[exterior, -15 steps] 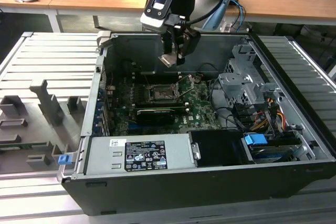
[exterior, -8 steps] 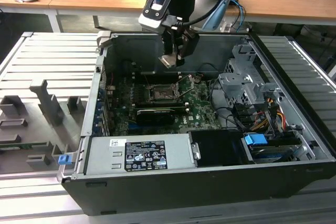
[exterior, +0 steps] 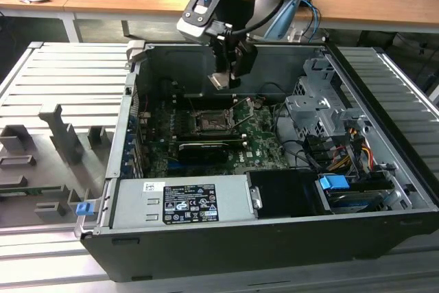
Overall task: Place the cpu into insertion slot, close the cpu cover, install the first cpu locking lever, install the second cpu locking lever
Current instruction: 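Place the cpu into insertion slot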
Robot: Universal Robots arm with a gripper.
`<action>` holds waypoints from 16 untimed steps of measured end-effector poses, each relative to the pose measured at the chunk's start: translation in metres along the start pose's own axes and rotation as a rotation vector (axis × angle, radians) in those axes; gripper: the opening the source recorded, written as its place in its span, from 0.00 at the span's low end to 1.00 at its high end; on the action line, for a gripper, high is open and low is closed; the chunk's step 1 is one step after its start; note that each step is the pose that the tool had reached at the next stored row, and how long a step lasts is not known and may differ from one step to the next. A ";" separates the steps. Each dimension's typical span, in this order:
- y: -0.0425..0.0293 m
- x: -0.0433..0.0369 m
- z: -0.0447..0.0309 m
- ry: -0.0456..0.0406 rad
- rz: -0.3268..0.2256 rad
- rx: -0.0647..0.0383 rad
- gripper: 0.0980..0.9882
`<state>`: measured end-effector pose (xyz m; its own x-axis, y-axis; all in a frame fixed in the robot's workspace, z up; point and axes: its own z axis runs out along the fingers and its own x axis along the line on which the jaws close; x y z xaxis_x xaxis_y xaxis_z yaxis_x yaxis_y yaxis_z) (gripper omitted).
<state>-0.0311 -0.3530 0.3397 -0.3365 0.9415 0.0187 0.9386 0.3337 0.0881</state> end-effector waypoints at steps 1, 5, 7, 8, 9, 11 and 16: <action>0.0000 0.0000 0.0005 -0.0016 0.018 0.000 0.48; -0.0003 -0.0001 0.0035 -0.0081 0.092 -0.001 0.48; -0.0004 -0.0001 0.0044 -0.0105 0.119 -0.002 0.48; -0.0004 -0.0001 0.0046 -0.0110 0.125 -0.002 0.48; -0.0004 -0.0001 0.0048 -0.0116 0.132 -0.002 0.48; -0.0005 -0.0001 0.0059 -0.0133 0.152 -0.002 0.48; -0.0007 -0.0001 0.0075 -0.0153 0.174 -0.003 0.48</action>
<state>-0.0312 -0.3530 0.3321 -0.1675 0.9857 0.0188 0.9823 0.1653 0.0877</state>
